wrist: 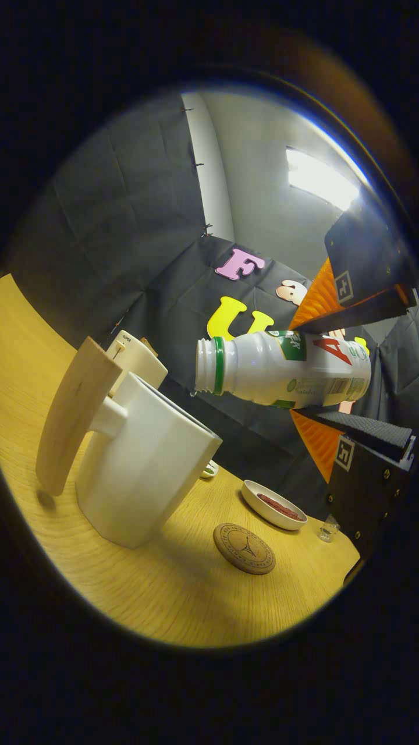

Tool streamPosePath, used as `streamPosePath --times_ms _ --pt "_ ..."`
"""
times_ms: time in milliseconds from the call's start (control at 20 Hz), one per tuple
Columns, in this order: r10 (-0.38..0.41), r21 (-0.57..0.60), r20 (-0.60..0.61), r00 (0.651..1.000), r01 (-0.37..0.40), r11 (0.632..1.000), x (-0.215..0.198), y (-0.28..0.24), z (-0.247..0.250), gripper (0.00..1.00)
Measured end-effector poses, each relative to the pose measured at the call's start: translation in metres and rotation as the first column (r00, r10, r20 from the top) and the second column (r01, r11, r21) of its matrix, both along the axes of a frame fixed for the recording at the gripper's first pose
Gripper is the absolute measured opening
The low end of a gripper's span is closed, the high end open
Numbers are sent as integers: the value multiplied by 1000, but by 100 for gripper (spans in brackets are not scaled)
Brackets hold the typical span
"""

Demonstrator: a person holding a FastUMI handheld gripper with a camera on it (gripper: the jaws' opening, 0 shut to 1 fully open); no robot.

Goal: Take the bottle from table, then pour the juice into the cup, finally place the bottle on the coaster

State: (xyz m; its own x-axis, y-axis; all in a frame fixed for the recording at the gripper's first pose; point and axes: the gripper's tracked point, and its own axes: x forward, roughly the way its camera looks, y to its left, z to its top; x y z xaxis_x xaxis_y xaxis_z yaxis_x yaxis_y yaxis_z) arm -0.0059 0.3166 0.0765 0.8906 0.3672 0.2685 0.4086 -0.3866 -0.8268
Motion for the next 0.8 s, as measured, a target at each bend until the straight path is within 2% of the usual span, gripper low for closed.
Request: streamPosePath --times_ms 800 --pt "21 -88 26 999 -18 996 -1 0 -5 67"
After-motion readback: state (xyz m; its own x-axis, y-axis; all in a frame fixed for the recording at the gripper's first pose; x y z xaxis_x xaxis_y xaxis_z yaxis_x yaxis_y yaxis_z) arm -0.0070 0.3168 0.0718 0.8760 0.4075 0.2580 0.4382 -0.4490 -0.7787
